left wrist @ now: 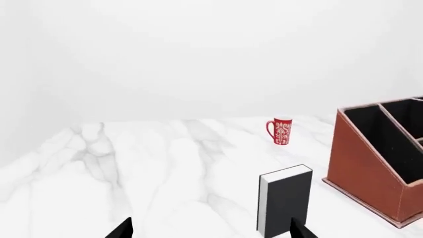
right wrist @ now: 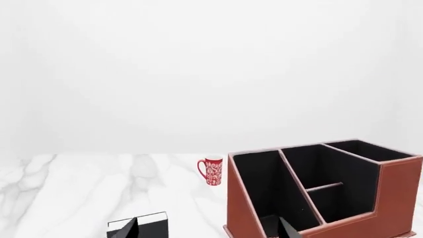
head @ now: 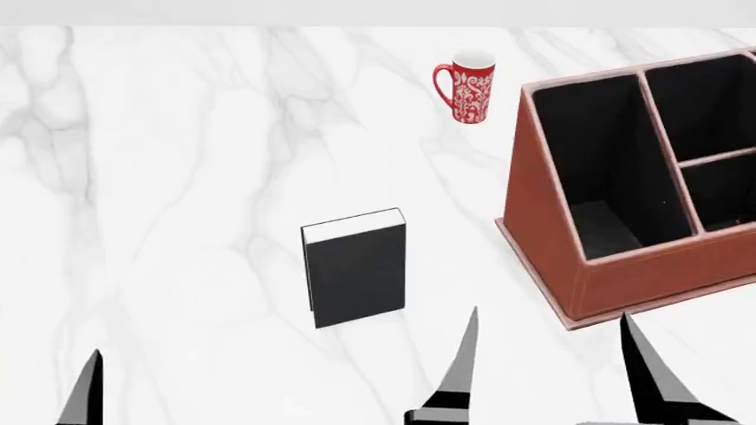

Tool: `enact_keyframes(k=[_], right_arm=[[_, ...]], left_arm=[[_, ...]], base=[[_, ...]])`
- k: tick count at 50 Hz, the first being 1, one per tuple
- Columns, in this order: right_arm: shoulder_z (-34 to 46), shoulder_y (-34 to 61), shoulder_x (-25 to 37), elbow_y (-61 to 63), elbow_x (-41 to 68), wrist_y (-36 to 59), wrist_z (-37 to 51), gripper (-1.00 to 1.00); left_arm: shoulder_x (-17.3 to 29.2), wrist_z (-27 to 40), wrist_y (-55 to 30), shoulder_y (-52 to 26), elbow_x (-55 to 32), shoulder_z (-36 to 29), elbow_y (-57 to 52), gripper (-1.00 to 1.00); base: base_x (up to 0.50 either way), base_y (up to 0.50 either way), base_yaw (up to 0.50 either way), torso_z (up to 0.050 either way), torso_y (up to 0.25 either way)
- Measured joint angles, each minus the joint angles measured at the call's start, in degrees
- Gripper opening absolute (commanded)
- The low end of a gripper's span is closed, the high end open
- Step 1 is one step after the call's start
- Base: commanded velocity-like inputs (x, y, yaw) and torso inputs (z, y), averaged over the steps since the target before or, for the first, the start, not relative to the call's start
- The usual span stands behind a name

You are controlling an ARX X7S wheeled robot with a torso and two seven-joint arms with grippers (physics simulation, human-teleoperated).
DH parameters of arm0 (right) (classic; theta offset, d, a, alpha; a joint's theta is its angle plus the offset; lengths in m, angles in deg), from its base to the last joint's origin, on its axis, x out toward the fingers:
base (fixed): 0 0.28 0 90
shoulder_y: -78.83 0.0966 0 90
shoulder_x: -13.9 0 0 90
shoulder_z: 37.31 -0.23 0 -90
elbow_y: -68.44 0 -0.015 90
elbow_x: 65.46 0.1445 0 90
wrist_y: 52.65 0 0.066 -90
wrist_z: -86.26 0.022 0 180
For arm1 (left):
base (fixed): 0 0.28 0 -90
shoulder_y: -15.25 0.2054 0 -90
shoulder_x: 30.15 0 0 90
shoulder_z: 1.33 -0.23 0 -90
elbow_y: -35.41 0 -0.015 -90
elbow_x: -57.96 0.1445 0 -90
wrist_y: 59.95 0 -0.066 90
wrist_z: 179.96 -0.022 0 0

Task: Pick up the book and place it in the left compartment of the caddy.

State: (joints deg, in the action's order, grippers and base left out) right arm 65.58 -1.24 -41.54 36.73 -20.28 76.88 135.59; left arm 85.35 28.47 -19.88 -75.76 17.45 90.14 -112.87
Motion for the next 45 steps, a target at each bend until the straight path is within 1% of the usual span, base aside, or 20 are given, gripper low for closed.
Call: enact_keyframes(k=[6,11,17,28,41,45], right_arm=[[7.0,3.8,8.2,0.7,5.9,-6.9,7.8,1.00],[12.6,6.3,13.5,1.1,8.1,-12.6,11.0,1.00],[17.8,8.7,17.9,1.3,9.4,-17.6,13.5,1.00],[23.5,11.6,22.1,1.3,10.2,-22.3,16.0,1.00],[26.7,13.5,24.5,1.1,10.7,-25.2,17.5,1.00],[27.3,13.7,24.9,1.1,10.0,-26.0,17.6,1.00]], left_arm=[[3.6,4.1,2.0,-0.2,-3.8,-1.4,-0.6,1.00],[6.0,6.6,3.7,-0.3,-6.1,-2.4,-0.9,1.00],[8.1,8.8,5.5,-0.5,-7.9,-3.4,-1.0,1.00],[10.8,11.2,8.1,-0.6,-9.5,-5.0,-1.0,1.00],[13.0,13.0,10.6,-0.6,-10.4,-6.7,-0.9,1.00],[13.5,13.4,11.2,-0.8,-10.5,-7.1,-0.7,1.00]], base=[[0.01,0.00,0.00,0.000,0.000],[0.36,0.00,0.00,0.000,0.000],[0.45,0.00,0.00,0.000,0.000],[0.45,0.00,0.00,0.000,0.000],[0.45,0.00,0.00,0.000,0.001],[0.00,0.00,0.00,0.000,0.004]])
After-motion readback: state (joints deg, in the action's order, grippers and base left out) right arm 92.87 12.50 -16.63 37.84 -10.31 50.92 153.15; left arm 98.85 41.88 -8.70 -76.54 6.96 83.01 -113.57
